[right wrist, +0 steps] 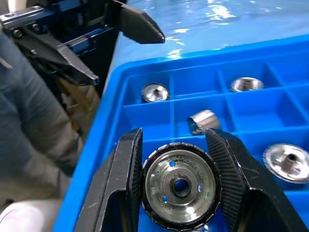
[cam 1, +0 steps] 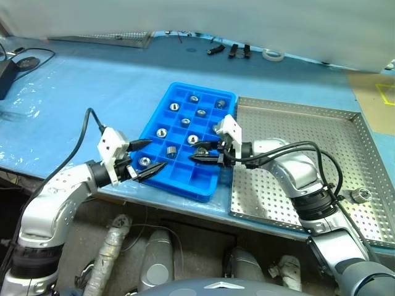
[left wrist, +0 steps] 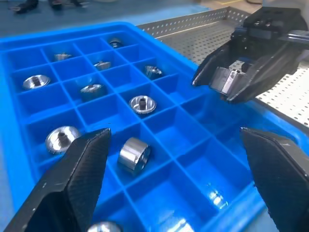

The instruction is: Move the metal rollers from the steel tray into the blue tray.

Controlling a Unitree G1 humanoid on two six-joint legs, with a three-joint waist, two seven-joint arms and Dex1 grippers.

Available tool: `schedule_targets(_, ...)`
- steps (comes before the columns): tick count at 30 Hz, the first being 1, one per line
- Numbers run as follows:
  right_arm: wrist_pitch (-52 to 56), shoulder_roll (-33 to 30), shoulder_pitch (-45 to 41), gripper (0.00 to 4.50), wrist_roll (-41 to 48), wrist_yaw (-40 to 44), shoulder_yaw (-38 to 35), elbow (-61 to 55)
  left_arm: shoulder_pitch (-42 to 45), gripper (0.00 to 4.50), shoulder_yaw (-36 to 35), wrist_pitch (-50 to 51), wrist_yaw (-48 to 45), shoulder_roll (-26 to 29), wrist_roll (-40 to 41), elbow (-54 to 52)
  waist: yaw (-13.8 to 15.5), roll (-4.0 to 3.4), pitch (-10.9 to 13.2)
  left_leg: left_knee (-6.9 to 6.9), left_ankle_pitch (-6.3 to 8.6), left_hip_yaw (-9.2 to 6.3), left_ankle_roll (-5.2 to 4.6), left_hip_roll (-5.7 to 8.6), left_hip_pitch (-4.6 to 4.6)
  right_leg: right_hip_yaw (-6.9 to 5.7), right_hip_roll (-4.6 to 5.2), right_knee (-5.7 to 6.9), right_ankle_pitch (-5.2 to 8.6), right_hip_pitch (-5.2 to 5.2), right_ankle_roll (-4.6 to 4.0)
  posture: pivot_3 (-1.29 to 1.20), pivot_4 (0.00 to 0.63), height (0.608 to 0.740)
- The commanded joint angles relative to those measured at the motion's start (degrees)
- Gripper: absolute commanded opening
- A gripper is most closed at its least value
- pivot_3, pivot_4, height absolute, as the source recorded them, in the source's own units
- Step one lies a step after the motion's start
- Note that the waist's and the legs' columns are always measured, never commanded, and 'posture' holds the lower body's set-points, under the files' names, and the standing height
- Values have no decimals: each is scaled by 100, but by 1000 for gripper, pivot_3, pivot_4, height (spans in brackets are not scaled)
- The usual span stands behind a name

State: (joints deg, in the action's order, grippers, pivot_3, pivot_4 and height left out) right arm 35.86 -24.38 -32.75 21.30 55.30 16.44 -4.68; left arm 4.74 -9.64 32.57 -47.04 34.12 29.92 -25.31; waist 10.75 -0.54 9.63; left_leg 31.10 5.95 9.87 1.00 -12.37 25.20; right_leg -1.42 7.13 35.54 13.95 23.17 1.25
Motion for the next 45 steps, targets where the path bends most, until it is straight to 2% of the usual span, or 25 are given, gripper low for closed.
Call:
schedule_targets(1, -3, 171, -80, 1662, 61, 104, 109, -29, -142, 4500, -195, 46, 135, 102, 171, -375, 35, 0, 0, -1, -1, -2, 1, 0, -1, 1, 0, 2, 0, 1, -1, 377, 150, 740)
schedule_targets(9, 359, 635, -279, 1662, -86, -268, 209, 344, -149, 4500, -66, 84, 184, 199, 225, -373, 108, 0, 0, -1, -6, -3, 9, 1, 0, 3, -3, 7, -1, 6, -1, 366, 150, 740)
schedule_targets(18, 958, 539, -232, 1662, 105, -135, 138, 193, 105, 4500, 87, 67, 149, 229, 196, -175, 108, 0, -1, -2, -15, -6, 25, 1, -1, 3, -3, 12, -1, 6, 0, 339, 150, 740)
schedule_targets(24, 861, 592, -240, 3630, 11, -312, 43, 230, 384, 4500, 244, 11, 75, 228, 152, 60, 94, 1, -1, -1, -24, -7, 40, 2, -2, 3, -4, 16, -2, 9, 0, 290, 150, 740)
schedule_targets(28, 671, 483, -260, 3630, -172, -582, -74, 186, 752, 4500, 380, 17, 52, 170, 122, 372, 90, 1, -1, -1, -30, -7, 48, 2, -1, 4, -5, 18, -2, 9, 0, 237, 150, 740)
schedule_targets(32, 709, 384, -192, 3630, -98, -942, -510, -11, 1258, 4500, 603, 1, 13, 13, 106, 724, 70, 3, -2, 2, -32, -7, 51, 9, -2, 6, -4, 24, -5, 6, 1, 160, 150, 740)
schedule_targets(37, 993, 288, 148, 3630, 109, -1700, -1506, -567, 2147, 4500, 1205, -264, -359, -364, -149, 1682, -19, 6, -4, 9, -34, -5, 51, 16, -2, 12, -4, 24, -8, 2, 4, 16, 150, 740)
schedule_targets(40, 1282, 279, 533, 3630, 326, -2097, -2051, -1086, 2649, 4500, 1507, -475, -665, -639, -271, 2226, -138, 9, -6, 12, -35, -4, 49, 19, 0, 14, -5, 23, -11, 2, 7, -29, 150, 740)
schedule_targets(41, 1325, 256, 726, 3630, 318, -2264, -2222, -1257, 2821, 4500, 1618, -570, -779, -745, -334, 2421, -200, 9, -6, 13, -34, -4, 48, 19, 1, 15, -5, 22, -15, 3, 14, -126, 150, 740)
schedule_targets(45, 1400, 207, 1579, 3630, 84, -3108, -3033, -1740, 3498, 4500, 2028, -1021, -1341, -1245, -579, 3353, -358, 10, -8, 12, -32, -1, 43, 20, 0, 17, -5, 19, -20, 2, 22, -232, 150, 740)
